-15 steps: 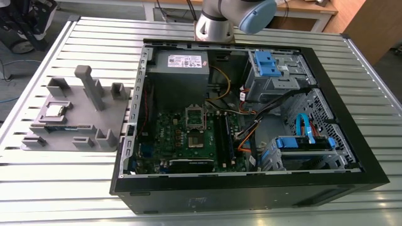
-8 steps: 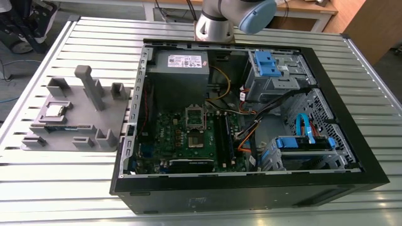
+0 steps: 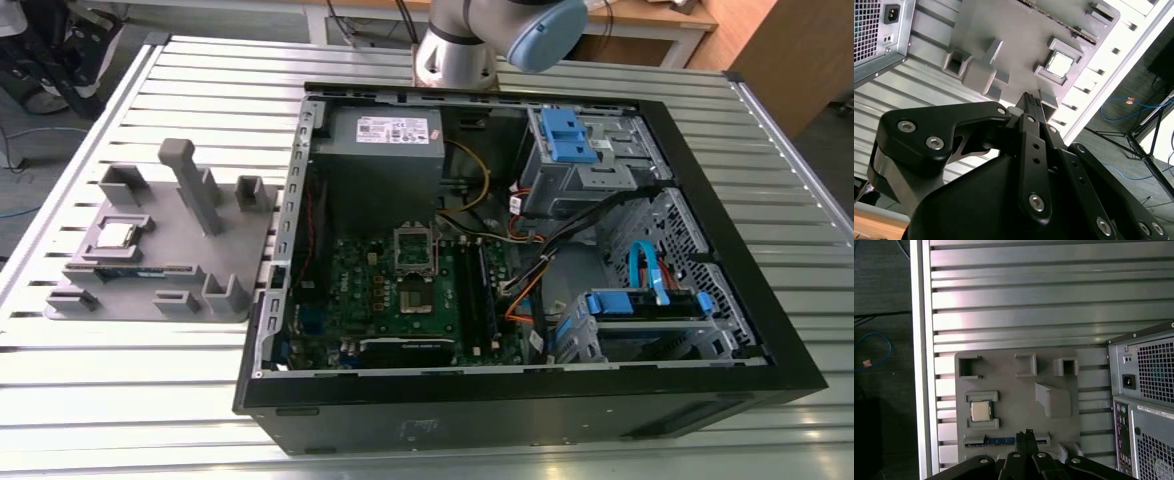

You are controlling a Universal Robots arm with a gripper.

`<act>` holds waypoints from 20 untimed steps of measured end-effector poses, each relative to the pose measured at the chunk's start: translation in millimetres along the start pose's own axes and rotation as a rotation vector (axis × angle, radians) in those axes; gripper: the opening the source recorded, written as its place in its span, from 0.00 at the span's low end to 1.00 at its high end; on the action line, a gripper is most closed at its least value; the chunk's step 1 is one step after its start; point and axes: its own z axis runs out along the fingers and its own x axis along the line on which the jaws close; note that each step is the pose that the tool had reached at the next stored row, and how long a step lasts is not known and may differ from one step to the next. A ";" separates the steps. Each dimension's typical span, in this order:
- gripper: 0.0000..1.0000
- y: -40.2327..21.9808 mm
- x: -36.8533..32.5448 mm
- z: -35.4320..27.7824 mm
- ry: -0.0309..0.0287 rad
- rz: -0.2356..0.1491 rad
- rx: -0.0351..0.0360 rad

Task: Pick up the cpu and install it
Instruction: 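Reach for the cpu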

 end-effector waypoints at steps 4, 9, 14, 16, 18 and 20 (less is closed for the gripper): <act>0.11 -0.3 1.4 3.1 0.0001 0.000 0.0000; 0.11 -0.6 3.1 7.2 0.0001 0.000 0.0000; 0.11 -0.9 4.6 10.7 0.0001 0.000 0.0001; 0.11 -1.0 5.2 12.0 0.0001 0.000 0.0001; 0.11 -1.1 5.7 13.4 0.0000 0.000 0.0000; 0.11 -1.2 6.3 14.9 0.0000 0.000 0.0000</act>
